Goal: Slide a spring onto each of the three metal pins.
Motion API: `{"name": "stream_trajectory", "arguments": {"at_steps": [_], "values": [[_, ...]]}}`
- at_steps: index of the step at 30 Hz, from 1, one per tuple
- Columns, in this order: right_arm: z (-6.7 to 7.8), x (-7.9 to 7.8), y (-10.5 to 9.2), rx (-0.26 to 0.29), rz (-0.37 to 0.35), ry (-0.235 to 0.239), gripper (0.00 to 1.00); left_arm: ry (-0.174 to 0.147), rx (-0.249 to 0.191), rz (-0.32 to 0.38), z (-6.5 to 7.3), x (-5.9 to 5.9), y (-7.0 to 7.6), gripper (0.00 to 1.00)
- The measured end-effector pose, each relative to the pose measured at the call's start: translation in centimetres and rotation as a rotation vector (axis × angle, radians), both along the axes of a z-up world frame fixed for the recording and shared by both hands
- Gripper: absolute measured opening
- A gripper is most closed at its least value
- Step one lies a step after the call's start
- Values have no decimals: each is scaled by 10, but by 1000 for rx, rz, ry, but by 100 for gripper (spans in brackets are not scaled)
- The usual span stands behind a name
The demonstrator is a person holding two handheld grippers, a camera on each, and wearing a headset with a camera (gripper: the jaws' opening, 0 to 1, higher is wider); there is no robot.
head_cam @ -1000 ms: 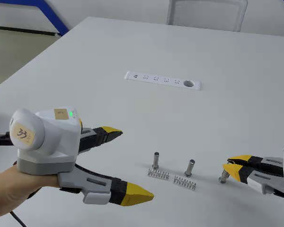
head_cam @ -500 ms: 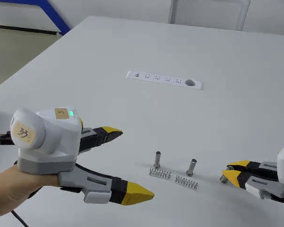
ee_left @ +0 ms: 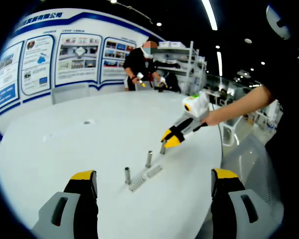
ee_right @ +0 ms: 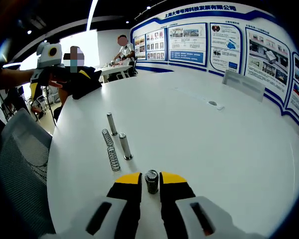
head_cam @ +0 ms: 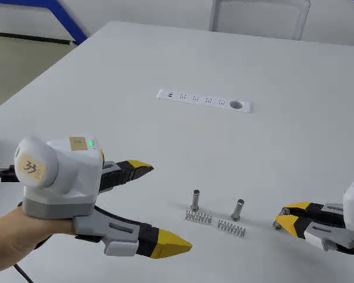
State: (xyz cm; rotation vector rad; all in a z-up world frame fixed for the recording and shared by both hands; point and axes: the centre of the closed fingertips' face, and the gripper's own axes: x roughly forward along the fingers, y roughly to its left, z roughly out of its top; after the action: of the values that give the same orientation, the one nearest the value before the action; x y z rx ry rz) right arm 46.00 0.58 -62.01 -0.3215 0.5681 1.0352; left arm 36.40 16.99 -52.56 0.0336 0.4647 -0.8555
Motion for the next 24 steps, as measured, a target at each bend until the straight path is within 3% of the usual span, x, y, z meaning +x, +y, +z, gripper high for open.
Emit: {"name": "stream_trajectory", "arguments": {"at_steps": [6,12,17,21,24], "values": [[7,1,-1,-2,-1,-12,16,-2,0,-2,1,0,-1,97],[36,6,4,33,-16,-66,18,-11,-4,1,3,1,-1,97],[58,0,22,70,17,-96,19,-15,-4,1,3,3,-1,97],[61,-9,37,82,64,-95,19,-12,-5,0,2,2,-1,96],[52,-19,46,53,116,-90,20,-16,-32,9,6,2,0,96]]}}
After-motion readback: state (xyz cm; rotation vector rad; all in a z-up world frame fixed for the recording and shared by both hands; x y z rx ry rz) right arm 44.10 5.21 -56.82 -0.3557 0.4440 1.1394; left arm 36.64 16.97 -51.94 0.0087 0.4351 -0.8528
